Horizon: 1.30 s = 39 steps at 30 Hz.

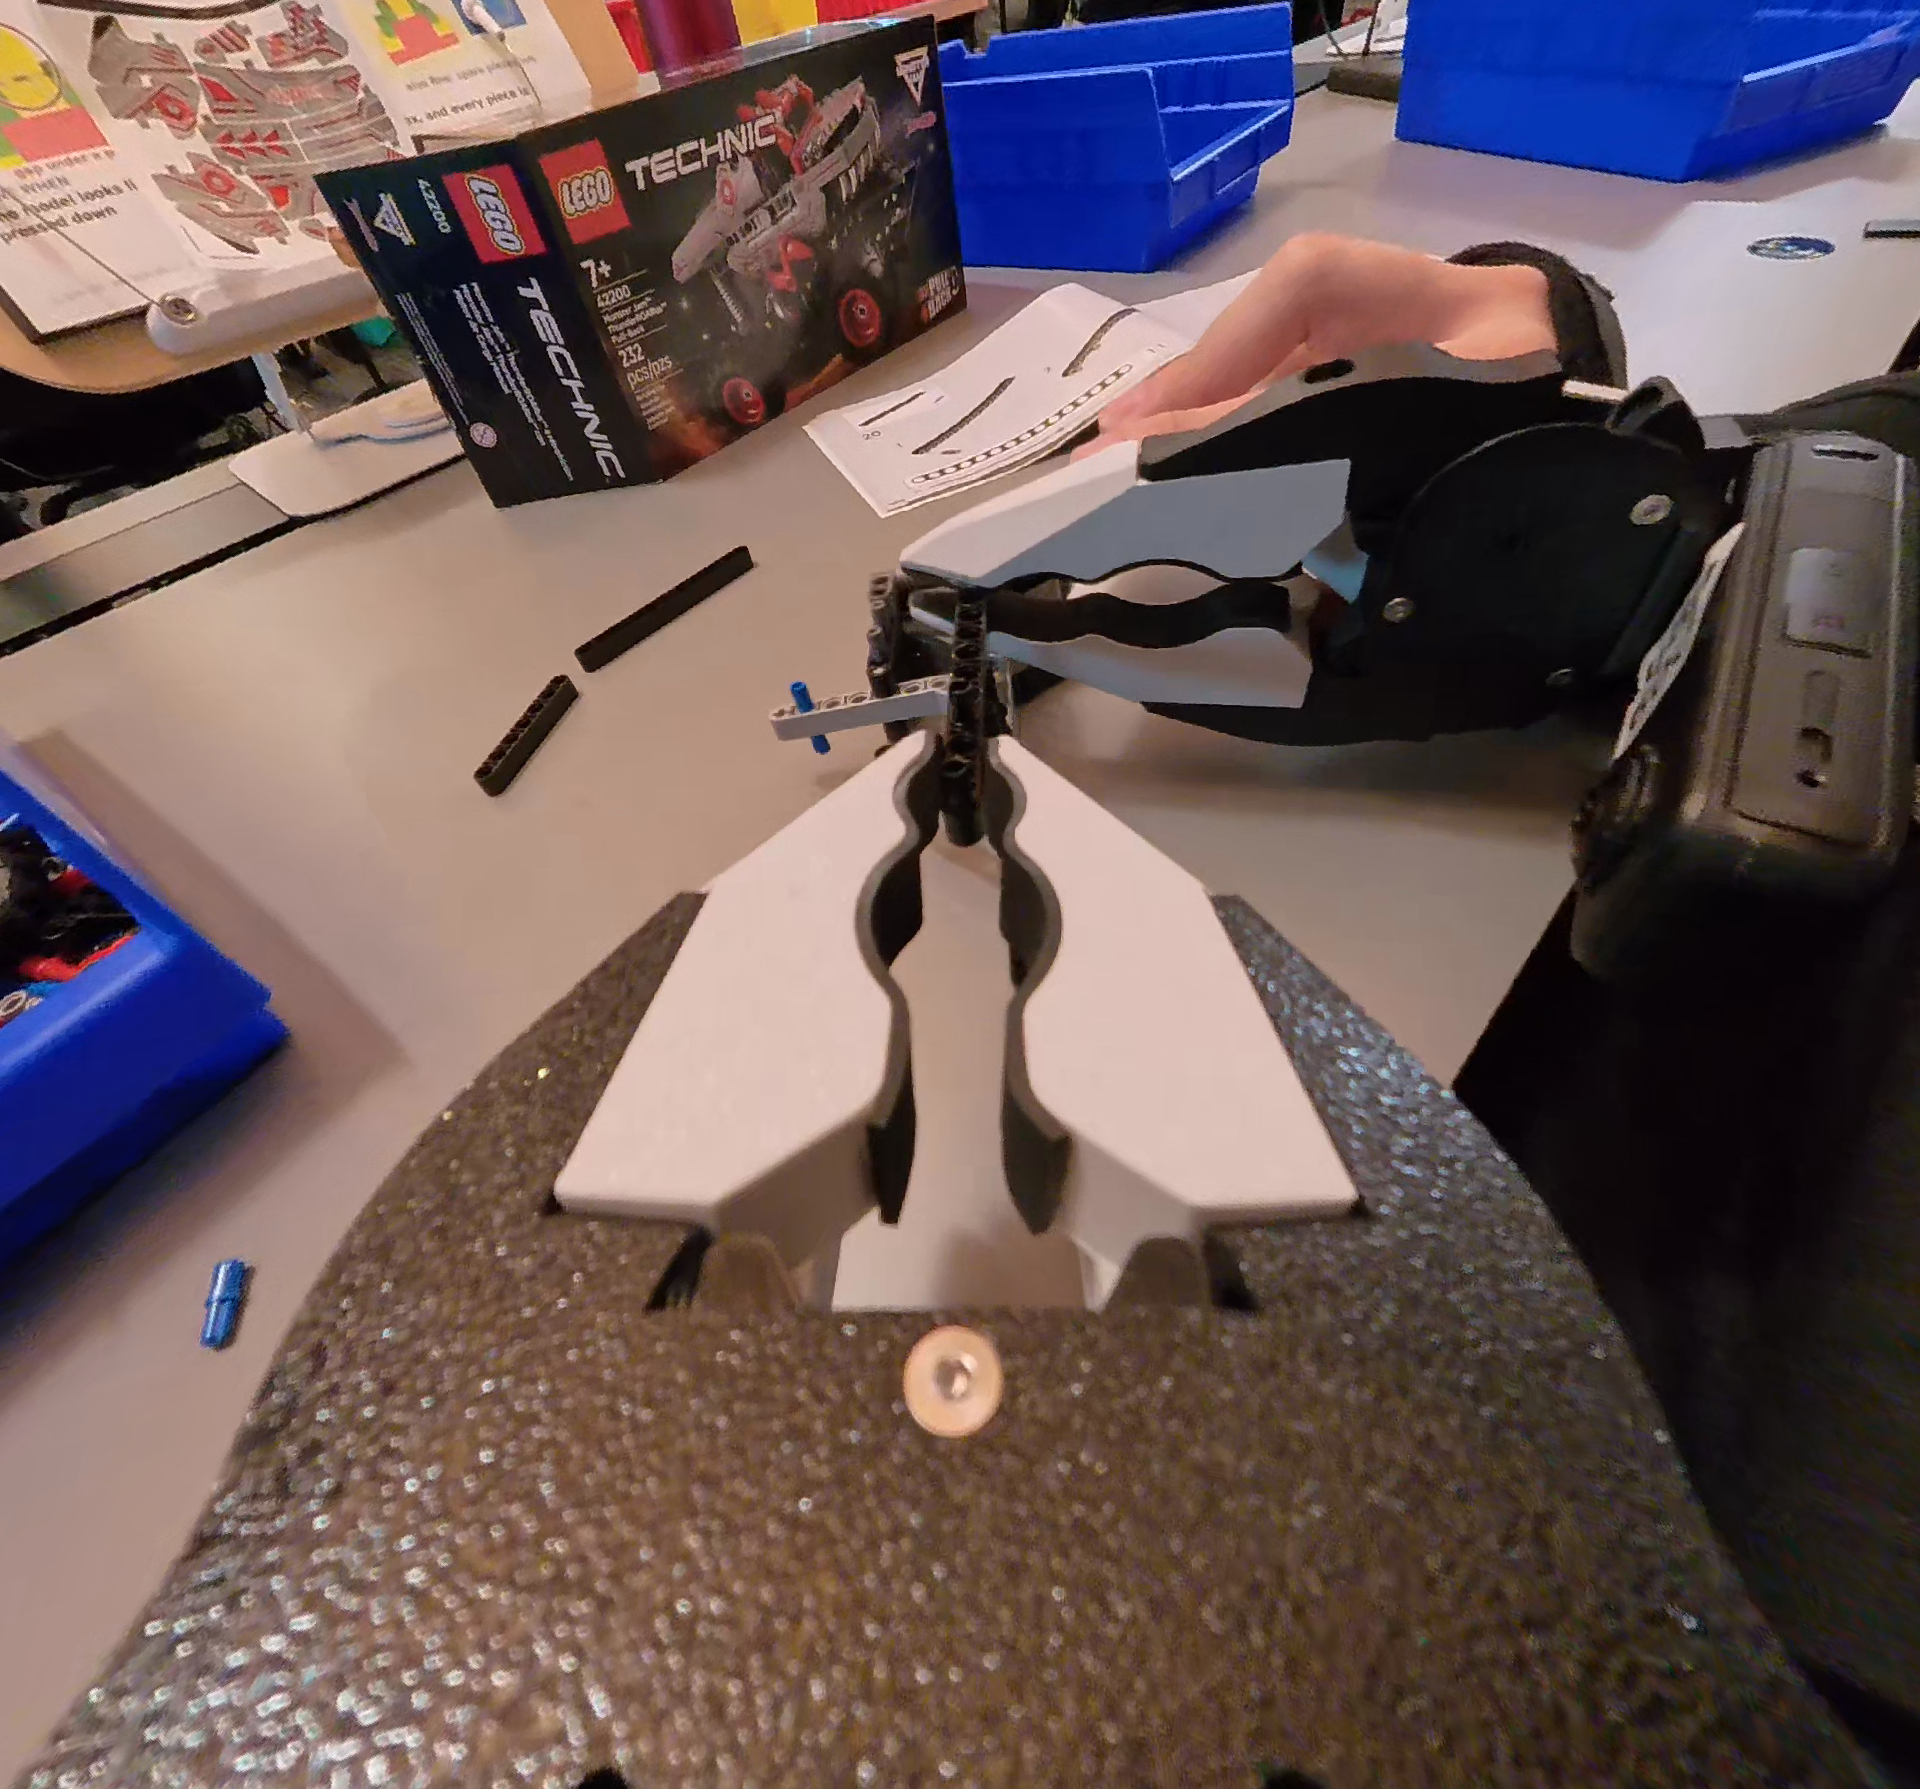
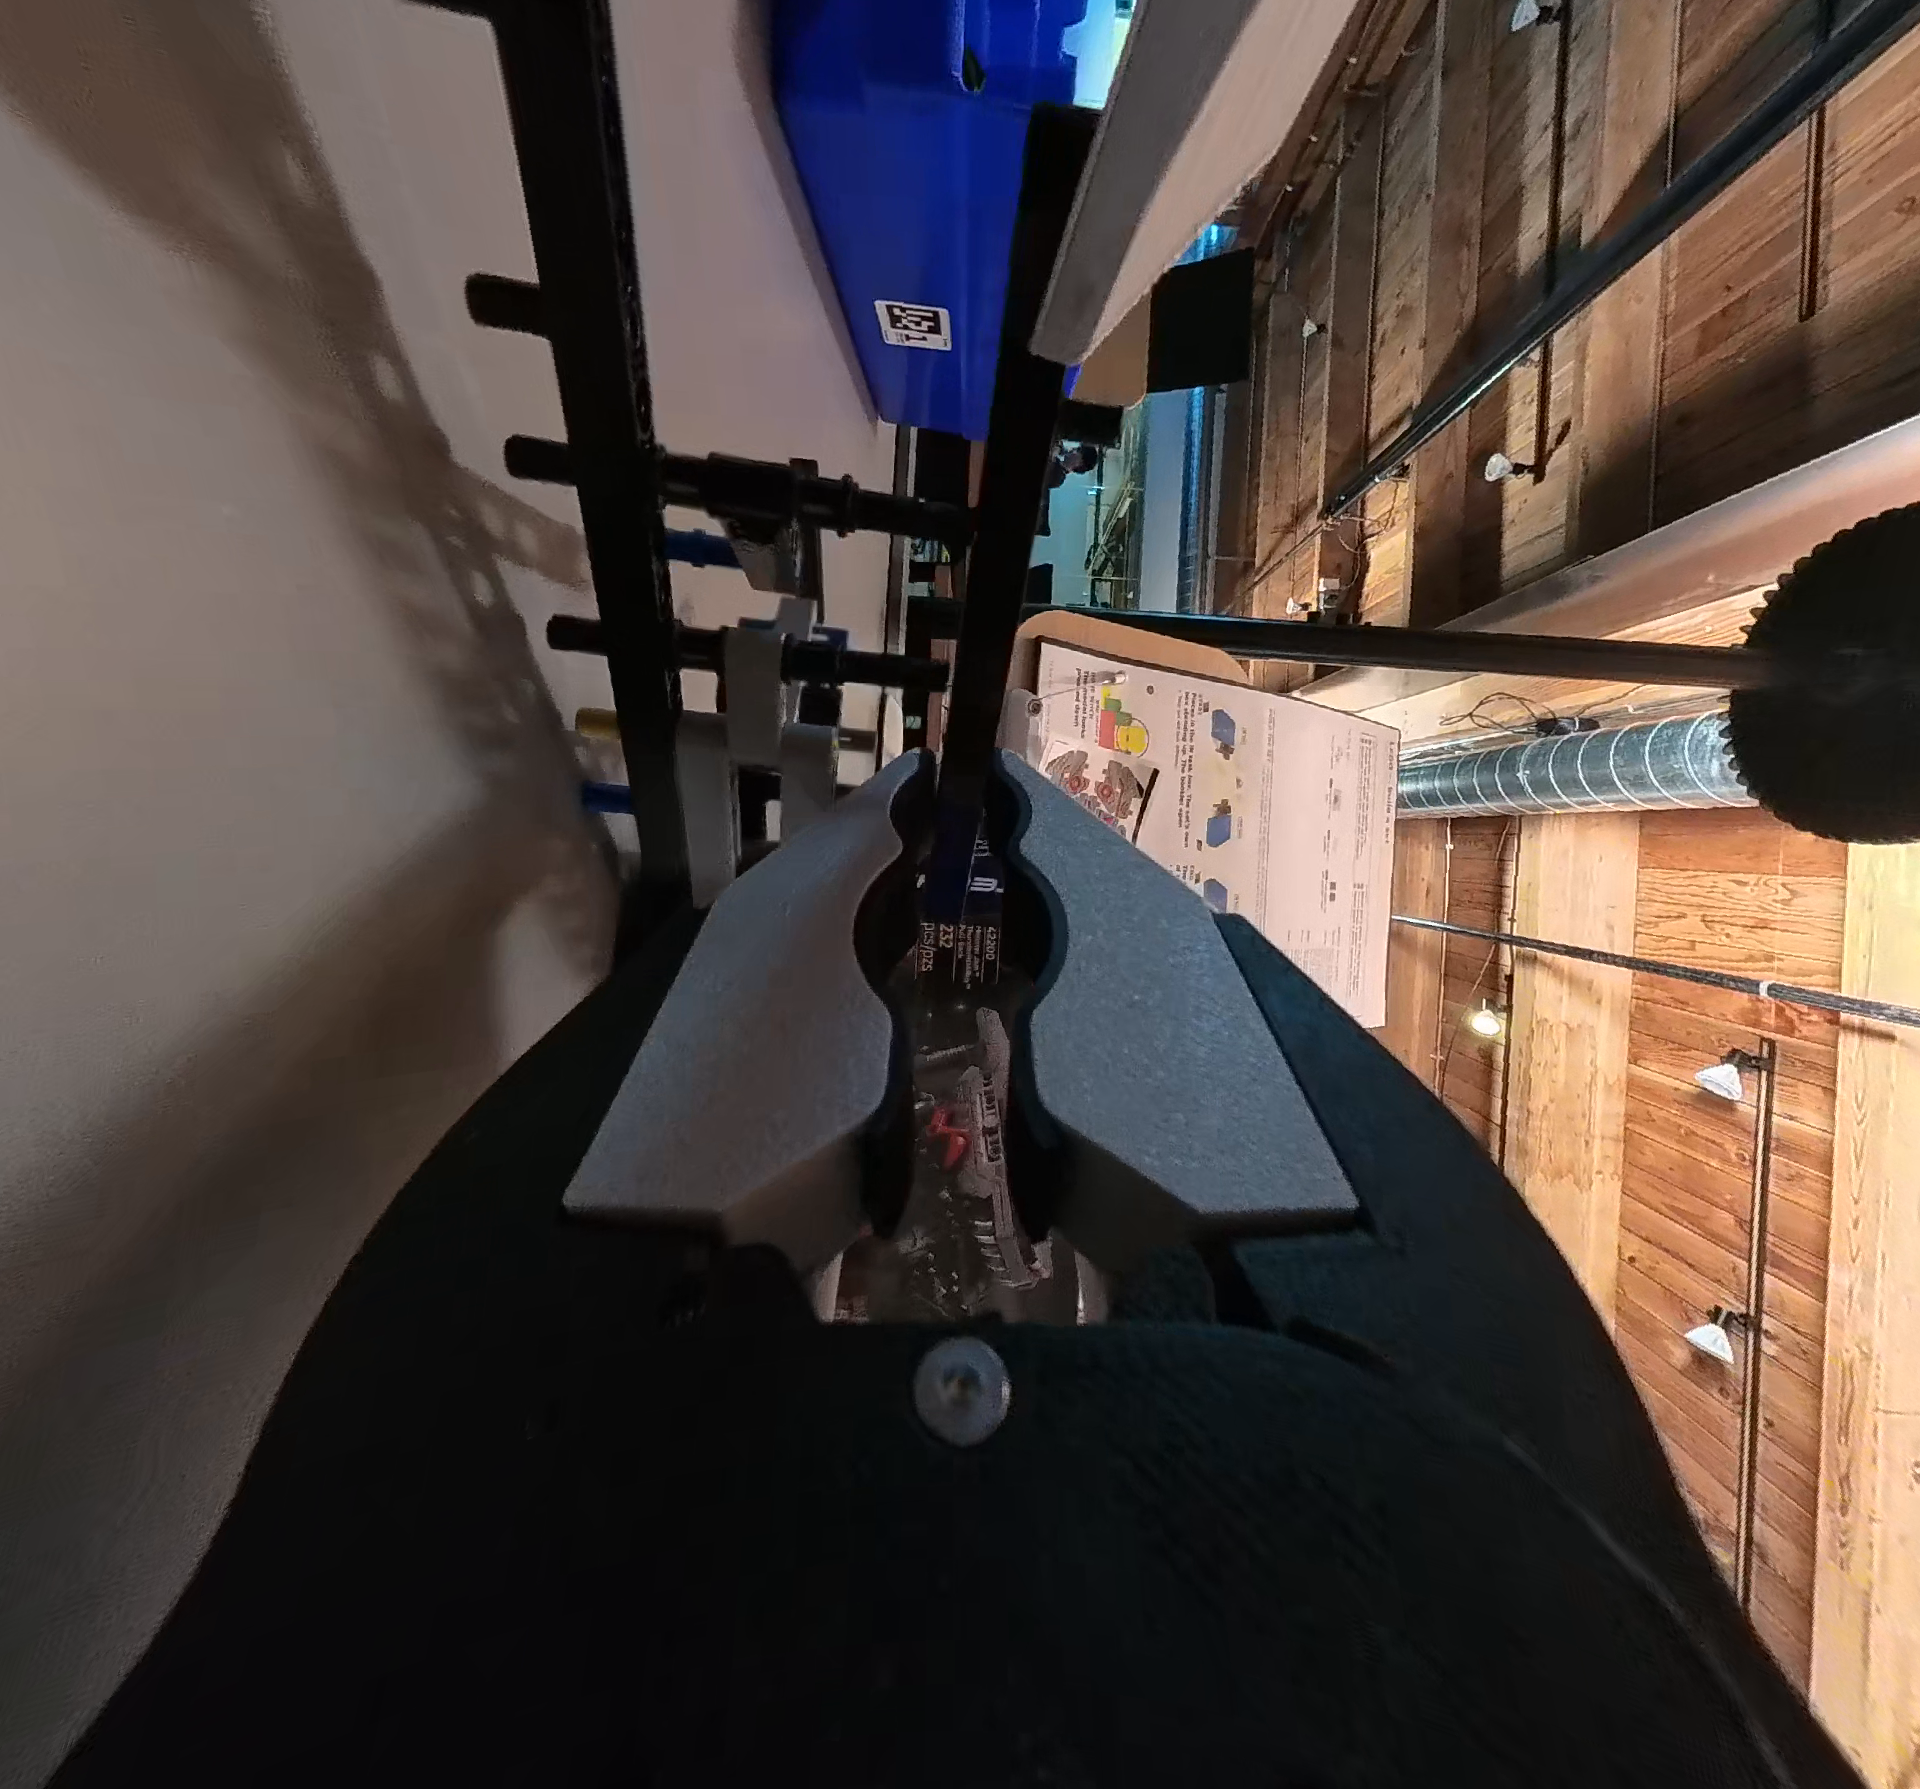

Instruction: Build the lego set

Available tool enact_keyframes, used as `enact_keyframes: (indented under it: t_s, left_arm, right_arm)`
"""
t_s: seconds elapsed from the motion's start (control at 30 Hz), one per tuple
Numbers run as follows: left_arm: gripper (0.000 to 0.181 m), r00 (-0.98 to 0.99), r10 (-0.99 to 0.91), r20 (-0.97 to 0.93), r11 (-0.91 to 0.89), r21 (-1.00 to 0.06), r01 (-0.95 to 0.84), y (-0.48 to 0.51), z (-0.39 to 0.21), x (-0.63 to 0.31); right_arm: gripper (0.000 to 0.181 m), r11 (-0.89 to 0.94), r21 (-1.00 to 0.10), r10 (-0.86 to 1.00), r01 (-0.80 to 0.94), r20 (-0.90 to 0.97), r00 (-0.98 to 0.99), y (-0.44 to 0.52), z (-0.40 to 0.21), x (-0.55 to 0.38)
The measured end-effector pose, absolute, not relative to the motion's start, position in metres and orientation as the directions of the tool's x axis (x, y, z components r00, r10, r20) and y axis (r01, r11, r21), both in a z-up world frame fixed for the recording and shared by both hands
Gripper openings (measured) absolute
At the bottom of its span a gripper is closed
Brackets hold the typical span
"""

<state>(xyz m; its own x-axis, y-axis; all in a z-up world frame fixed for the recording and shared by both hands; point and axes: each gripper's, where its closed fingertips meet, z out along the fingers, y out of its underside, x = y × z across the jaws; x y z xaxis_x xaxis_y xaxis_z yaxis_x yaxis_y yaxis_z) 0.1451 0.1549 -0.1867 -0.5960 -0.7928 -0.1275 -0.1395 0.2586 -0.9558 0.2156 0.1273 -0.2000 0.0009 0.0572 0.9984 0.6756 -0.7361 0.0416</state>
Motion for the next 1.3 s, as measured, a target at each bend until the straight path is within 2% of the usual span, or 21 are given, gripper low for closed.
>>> enact_keyframes:
  t_s: [0.17,0.33,0.6,0.87,1.03,1.13,1.2,1.3]
  left_arm:
    - [0.005,-0.59,-0.799,-0.12,0.275,-0.944,-0.181,0.157,-0.193,0.144]
    - [0.005,-0.569,-0.816,-0.102,0.269,-0.938,-0.218,0.157,-0.194,0.141]
    - [0.005,-0.544,-0.839,-0.015,0.201,-0.938,-0.283,0.158,-0.197,0.138]
    - [0.005,-0.53,-0.847,0.035,0.153,-0.94,-0.306,0.159,-0.2,0.136]
    - [0.005,-0.538,-0.842,-0.037,0.216,-0.937,-0.274,0.159,-0.2,0.137]
    - [0.023,-0.519,-0.844,-0.139,0.291,-0.93,-0.225,0.16,-0.194,0.14]
    - [0.024,-0.502,-0.842,-0.195,0.322,-0.93,-0.18,0.159,-0.184,0.143]
    - [0.022,-0.515,-0.835,-0.195,0.344,-0.915,-0.21,0.155,-0.188,0.149]
  right_arm:
    - [0.006,-0.73,0.106,0.104,0.675,0.994,-0.043,0.129,-0.203,0.215]
    - [0.007,-0.718,0.125,0.113,0.684,0.992,-0.063,0.131,-0.203,0.213]
    - [0.007,-0.689,0.195,0.166,0.698,0.98,-0.111,0.134,-0.203,0.21]
    - [0.007,-0.667,0.218,0.201,0.713,0.973,-0.11,0.136,-0.202,0.208]
    - [0.006,-0.661,0.219,0.22,0.717,0.971,-0.094,0.134,-0.204,0.207]
    - [0.007,-0.654,0.265,0.25,0.708,0.96,-0.129,0.134,-0.204,0.207]
    - [0.007,-0.642,0.277,0.265,0.715,0.955,-0.132,0.133,-0.204,0.206]
    - [0.007,-0.622,0.283,0.286,0.73,0.95,-0.125,0.133,-0.205,0.206]
